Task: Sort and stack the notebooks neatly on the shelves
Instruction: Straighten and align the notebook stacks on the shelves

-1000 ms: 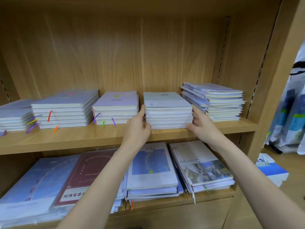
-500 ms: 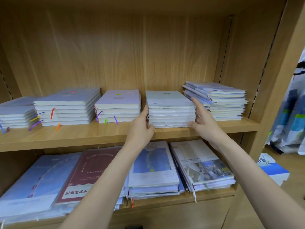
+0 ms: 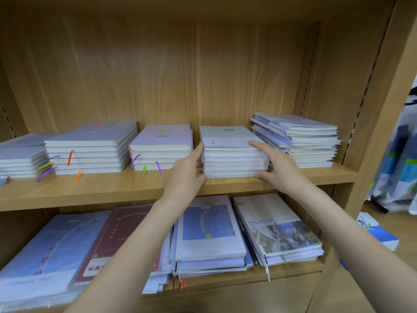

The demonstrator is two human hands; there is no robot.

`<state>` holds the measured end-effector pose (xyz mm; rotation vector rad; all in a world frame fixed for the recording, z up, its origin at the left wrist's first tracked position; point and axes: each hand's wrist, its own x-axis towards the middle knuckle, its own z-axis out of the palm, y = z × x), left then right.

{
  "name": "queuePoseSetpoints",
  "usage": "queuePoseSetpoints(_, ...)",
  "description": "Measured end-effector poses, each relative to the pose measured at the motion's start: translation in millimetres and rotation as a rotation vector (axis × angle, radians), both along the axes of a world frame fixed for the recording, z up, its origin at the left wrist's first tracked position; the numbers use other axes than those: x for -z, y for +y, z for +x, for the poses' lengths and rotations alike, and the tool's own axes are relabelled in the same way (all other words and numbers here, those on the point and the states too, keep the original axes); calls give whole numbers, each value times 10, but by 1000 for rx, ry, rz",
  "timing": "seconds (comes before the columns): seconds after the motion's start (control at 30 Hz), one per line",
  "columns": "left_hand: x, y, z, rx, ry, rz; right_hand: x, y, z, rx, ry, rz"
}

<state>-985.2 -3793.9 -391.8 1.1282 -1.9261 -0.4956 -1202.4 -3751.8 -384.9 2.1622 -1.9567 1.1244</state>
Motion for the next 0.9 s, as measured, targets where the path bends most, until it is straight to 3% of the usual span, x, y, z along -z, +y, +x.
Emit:
queuePoseSetpoints(0.17,29,-68,-66,-92,-76,-100,-33,-101,26,32,42,12)
queuePoseSetpoints(0.37,79,-335,-186,-131,-87,-77,-81,-311,-9,70,89,56)
queuePoseSetpoints(0.63,26,-489,-345,-225,-211,-107,-75,-527,-44,80,23,74)
queuePoseSetpoints(0.9,13,-489,-301,-37,84,13,63,-543,-37,91,-56,-28)
